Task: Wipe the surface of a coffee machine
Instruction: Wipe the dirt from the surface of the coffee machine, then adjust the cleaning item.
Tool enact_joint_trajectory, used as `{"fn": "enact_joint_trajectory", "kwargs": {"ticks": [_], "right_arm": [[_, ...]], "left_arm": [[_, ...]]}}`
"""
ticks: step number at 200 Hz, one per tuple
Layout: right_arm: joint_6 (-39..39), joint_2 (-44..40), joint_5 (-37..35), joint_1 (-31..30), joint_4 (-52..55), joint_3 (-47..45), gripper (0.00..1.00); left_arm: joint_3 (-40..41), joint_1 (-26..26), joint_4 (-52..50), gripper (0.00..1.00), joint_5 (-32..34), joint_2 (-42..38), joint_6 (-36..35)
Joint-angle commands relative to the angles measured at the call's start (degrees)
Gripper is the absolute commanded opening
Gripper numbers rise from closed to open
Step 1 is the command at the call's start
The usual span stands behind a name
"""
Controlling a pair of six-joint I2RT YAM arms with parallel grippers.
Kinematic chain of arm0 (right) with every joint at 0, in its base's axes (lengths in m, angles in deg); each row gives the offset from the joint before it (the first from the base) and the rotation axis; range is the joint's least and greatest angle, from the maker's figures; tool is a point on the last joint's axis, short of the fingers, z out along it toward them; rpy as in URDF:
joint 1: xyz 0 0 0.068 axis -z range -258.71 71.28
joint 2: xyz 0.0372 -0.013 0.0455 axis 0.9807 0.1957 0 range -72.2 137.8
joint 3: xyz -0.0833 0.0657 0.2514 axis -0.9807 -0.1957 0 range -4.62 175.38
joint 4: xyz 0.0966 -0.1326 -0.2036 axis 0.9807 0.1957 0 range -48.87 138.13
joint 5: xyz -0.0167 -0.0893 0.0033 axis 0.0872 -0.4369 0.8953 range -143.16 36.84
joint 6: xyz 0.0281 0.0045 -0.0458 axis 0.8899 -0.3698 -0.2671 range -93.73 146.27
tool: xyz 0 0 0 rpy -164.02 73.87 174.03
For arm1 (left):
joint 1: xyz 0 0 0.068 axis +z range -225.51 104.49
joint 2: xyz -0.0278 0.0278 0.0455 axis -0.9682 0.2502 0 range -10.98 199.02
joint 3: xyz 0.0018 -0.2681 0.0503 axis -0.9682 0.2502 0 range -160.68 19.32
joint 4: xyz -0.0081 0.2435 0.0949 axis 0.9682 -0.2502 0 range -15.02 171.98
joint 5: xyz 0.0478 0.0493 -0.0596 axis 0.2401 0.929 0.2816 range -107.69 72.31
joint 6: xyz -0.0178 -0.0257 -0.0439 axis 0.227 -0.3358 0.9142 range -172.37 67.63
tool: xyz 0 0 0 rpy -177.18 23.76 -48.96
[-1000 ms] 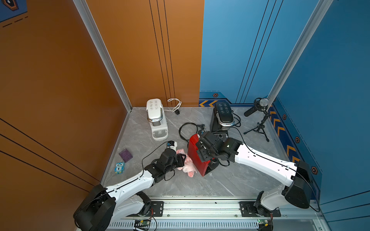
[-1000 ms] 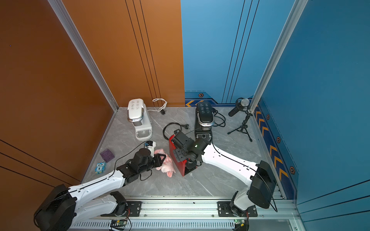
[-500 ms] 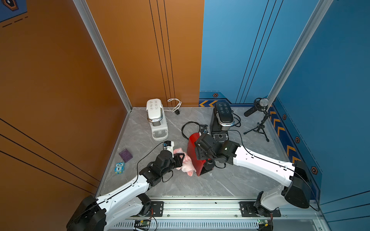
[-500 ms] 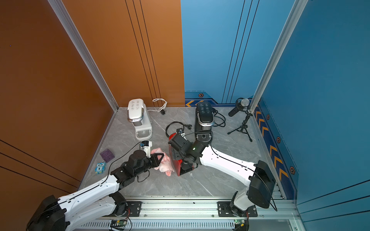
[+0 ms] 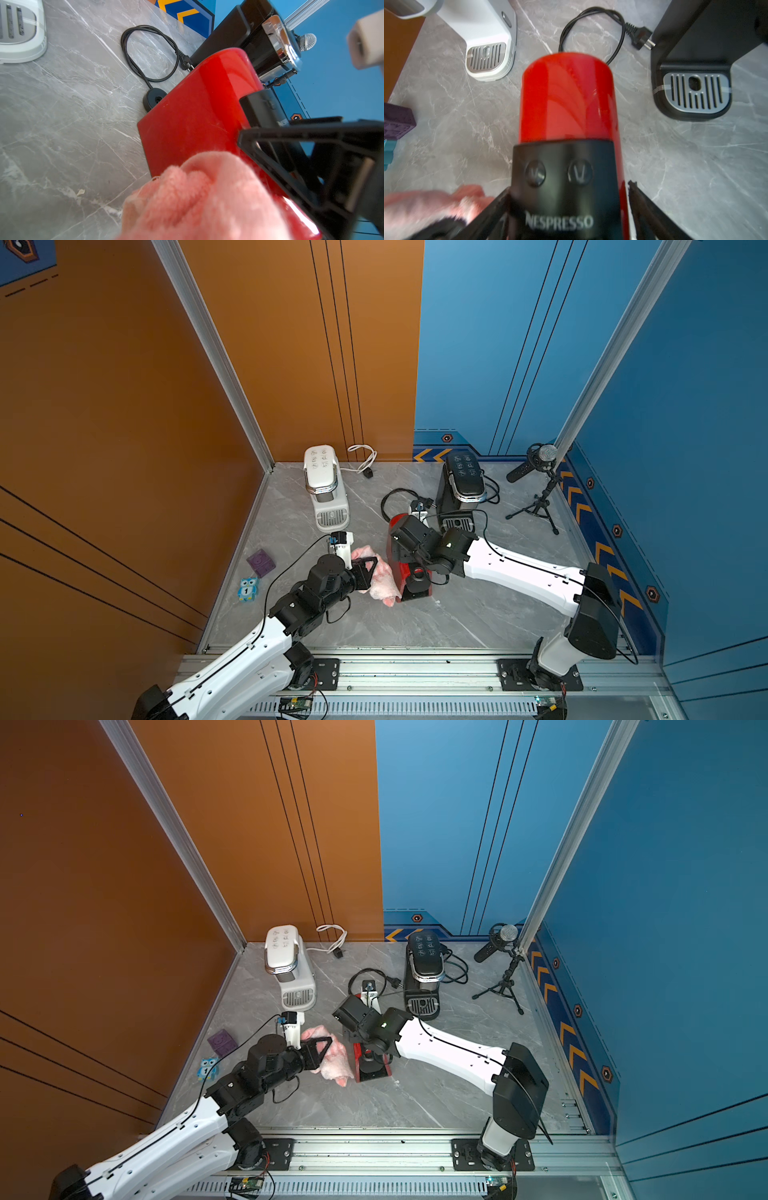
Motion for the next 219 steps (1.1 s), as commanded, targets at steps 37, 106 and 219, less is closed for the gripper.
{"fn": "enact_joint_trajectory", "kwargs": {"ticks": [37, 106, 219], "right_arm": [[-2.74, -2.55, -1.59, 0.25, -0.28, 2.88, 1.0], [-10.96, -13.9, 8.02, 1.17, 4.39, 5.87, 0.98], [-12.9, -11.6, 51.72, 7.31, -14.34, 1.62, 0.91]], "left_arm": [[-4.8, 1.34, -9.83, 0.0, 0.35, -5.45, -3.09], [-13.14, 12.97, -9.43, 0.0, -12.62, -1.26, -5.42], [-19.03, 18.26, 16.17, 0.0, -35.21, 6.48, 7.73]]}}
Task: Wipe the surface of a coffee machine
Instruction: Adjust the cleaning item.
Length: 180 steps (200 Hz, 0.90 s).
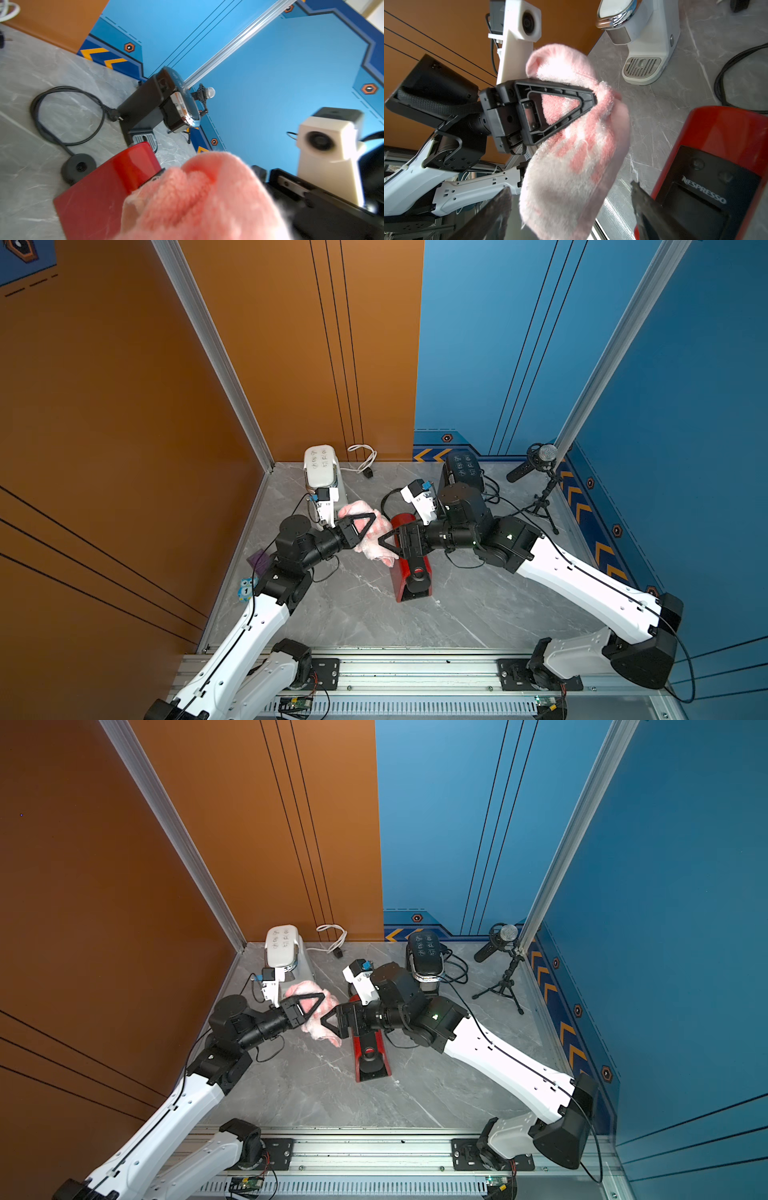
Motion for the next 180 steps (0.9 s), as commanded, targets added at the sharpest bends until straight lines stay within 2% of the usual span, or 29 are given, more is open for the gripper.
{"fn": "enact_joint_trajectory", "kwargs": {"ticks": [1, 29, 54, 65, 83, 96, 109, 117, 127, 139, 180], "right_arm": [[0.19, 2.53, 5.81, 0.53, -4.1, 0.27, 0.91], [1.48, 4.01, 6.68, 0.55, -7.68, 0.55, 0.9], [3.79, 4.94, 7.9, 0.44, -11.76, 0.03, 0.8], [4.74, 4.53, 8.04, 0.43, -13.83, -0.88, 0.66], [5.33, 3.57, 6.65, 0.43, -14.57, -1.99, 0.37], [5.66, 2.86, 5.56, 0.69, -14.64, -2.9, 0.23], [6.37, 1.92, 4.55, 0.86, -15.52, -4.21, 0.12], [6.93, 1.27, 4.03, 1.02, -16.05, -4.92, 0.0], [7.3, 0.41, 3.04, 1.11, -16.26, -5.61, 0.0], [7.48, -1.0, 1.35, 1.11, -16.15, -6.57, 0.0], [6.72, -6.29, -6.18, 0.3, -10.83, -9.5, 0.0]], "left_arm": [[-2.47, -1.05, 3.91, 0.0, -2.8, -1.38, 2.06], [-2.15, -4.24, 3.91, 0.0, -0.77, -0.74, 2.37], [0.06, -8.92, 5.82, 0.0, 3.57, -0.56, 3.24], [0.64, -10.45, 6.19, 0.0, 4.34, -0.46, 3.27], [1.69, -11.25, 6.19, 0.0, 5.43, -1.07, 3.31], [2.39, -11.26, 6.19, 0.01, 5.73, -1.53, 3.77], [2.95, -11.53, 6.24, 0.1, 5.81, -1.62, 4.17], [3.41, -11.62, 6.2, 0.19, 5.85, -1.63, 4.35], [3.96, -11.62, 6.19, 0.27, 5.92, -1.85, 4.37], [4.59, -11.4, 6.22, 0.46, 6.21, -2.19, 4.53], [4.67, -8.81, 5.43, 0.77, 5.35, -2.7, 4.63]]}}
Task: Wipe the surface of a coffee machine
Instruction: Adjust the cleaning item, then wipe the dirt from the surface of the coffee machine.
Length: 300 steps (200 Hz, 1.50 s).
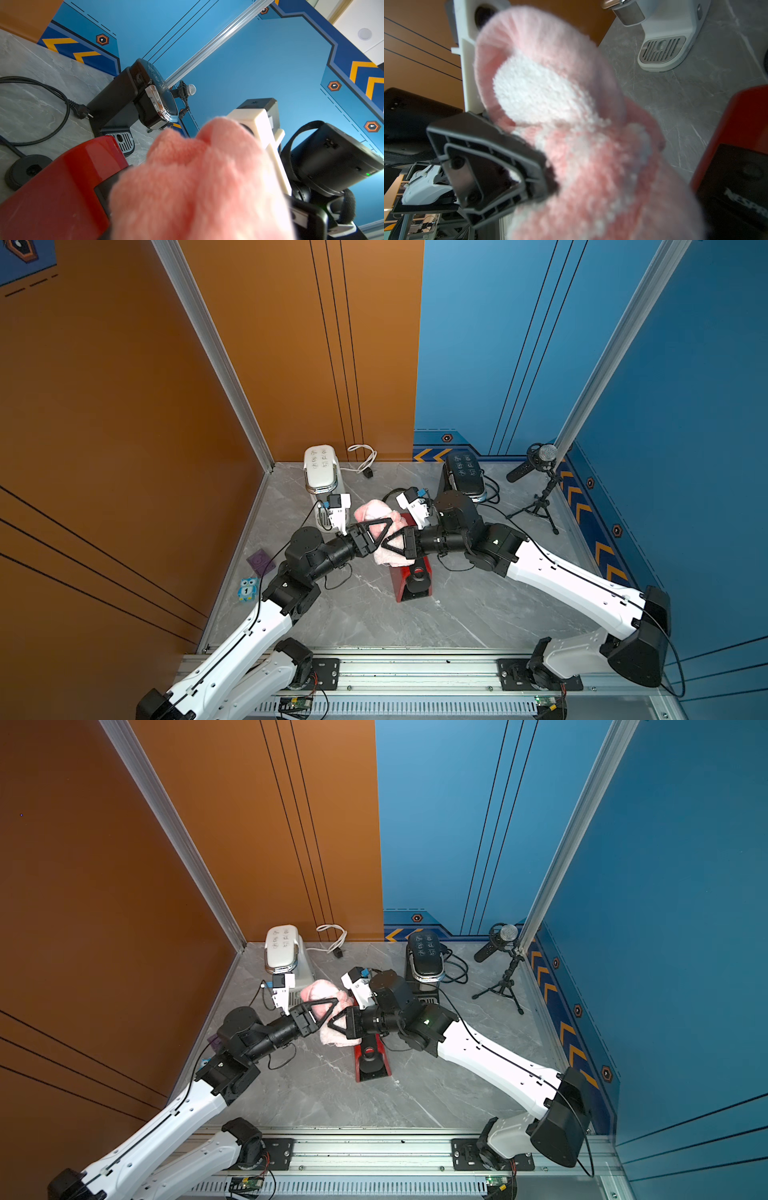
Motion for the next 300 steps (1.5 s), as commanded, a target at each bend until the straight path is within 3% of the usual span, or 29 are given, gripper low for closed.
{"fn": "enact_joint_trajectory", "kwargs": {"ticks": [1, 25, 54, 87, 111, 114, 124, 175, 194, 238, 300], "right_arm": [[-0.06, -4.74, -8.31, -0.11, -0.27, -1.01, 0.0], [-1.73, -8.57, -14.82, -2.76, 5.76, -3.59, 0.0], [-1.37, -16.42, -23.02, -6.11, 12.99, -9.61, 0.0], [3.29, -24.69, -35.7, -11.47, 23.54, -18.19, 0.0], [8.59, -28.96, -38.45, -13.45, 27.82, -25.56, 0.0], [8.91, -29.33, -38.48, -13.66, 27.94, -26.29, 0.0], [9.52, -29.95, -38.12, -14.63, 27.85, -28.56, 0.0], [11.71, -22.64, -32.51, -19.78, 14.37, -35.15, 0.0], [11.89, -18.74, -34.16, -20.65, 8.64, -36.87, 0.0], [7.15, -8.85, -35.03, -17.73, 0.22, -36.41, 0.0], [7.11, -0.55, -37.52, -11.45, -7.44, -37.94, 0.0]], "left_arm": [[0.22, 1.44, -0.92, 0.78, -2.87, -0.78, -0.3], [-2.5, 4.57, -5.9, 0.91, -3.06, -0.57, -2.06], [-9.18, 5.96, -17.4, 0.92, 0.1, 1.58, -7.66], [-14.34, 1.52, -21.31, 0.89, 3.13, 8.07, -13.32], [-17.24, -3.96, -23.22, 0.88, 7.46, 12.14, -17.81], [-17.59, -4.62, -23.58, 0.83, 8.13, 12.62, -18.39], [-18.38, -6.64, -24.63, 0.82, 10.65, 13.88, -20.4], [-20.82, -12.87, -29.91, 0.8, 21.85, 19.57, -27.88], [-21.06, -14.0, -30.61, 0.8, 25.08, 21.77, -29.34], [-19.46, -14.77, -30.45, 0.8, 28.0, 24.99, -29.74], [-15.55, -13.97, -29.1, 0.76, 30.96, 25.27, -28.79]]}}
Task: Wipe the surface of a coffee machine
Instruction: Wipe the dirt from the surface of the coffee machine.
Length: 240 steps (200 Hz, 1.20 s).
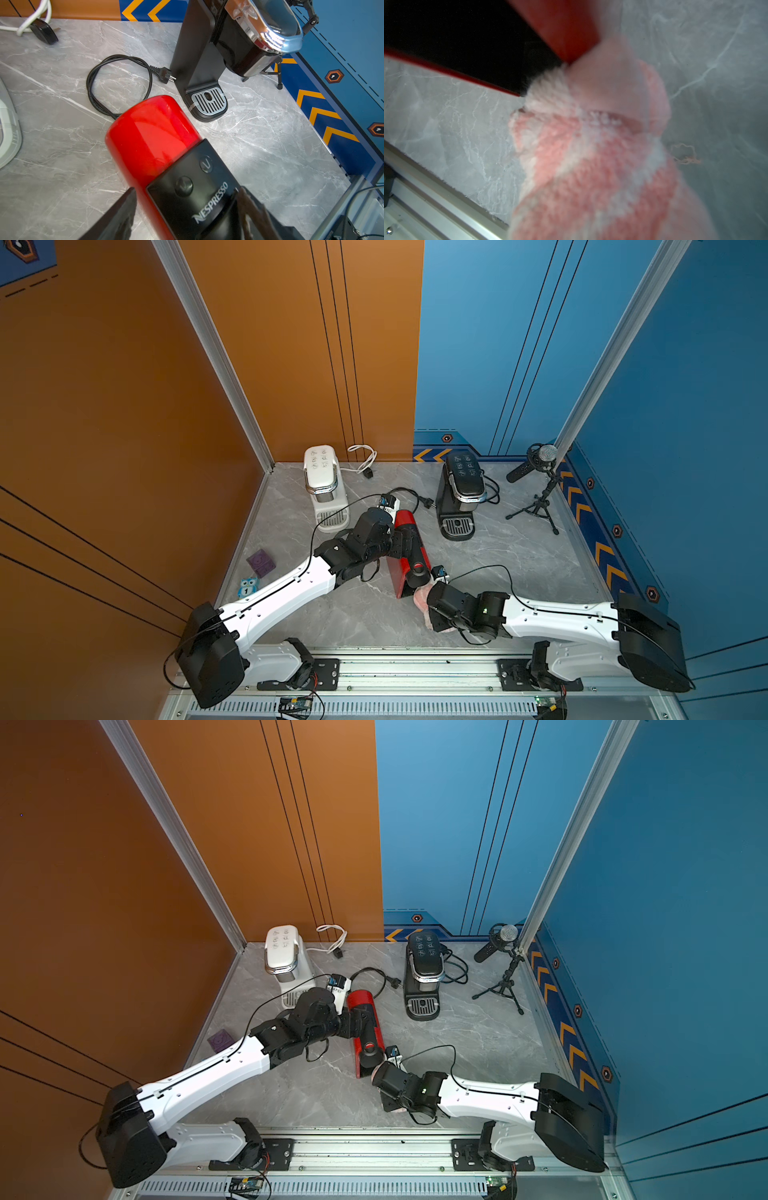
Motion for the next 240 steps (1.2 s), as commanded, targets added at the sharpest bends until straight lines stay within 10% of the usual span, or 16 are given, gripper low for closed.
{"fn": "enact_joint_trajectory", "kwargs": {"ticks": [1, 124, 240], "right_arm": [[-0.82, 2.42, -3.36, 3.63, -8.84, -1.1, 0.0], [-9.66, 11.58, 5.18, 13.95, -17.03, 4.0, 0.0], [-3.01, -13.66, -15.94, 14.85, -0.05, -2.97, 0.0]], "left_arm": [[3.0, 0.34, -1.72, 0.76, 2.73, 0.08, -0.76], [2.62, 6.97, 0.35, 0.76, -1.89, 2.74, 0.54], [4.33, 7.61, 0.36, 0.76, -4.31, -4.75, 1.55]]}}
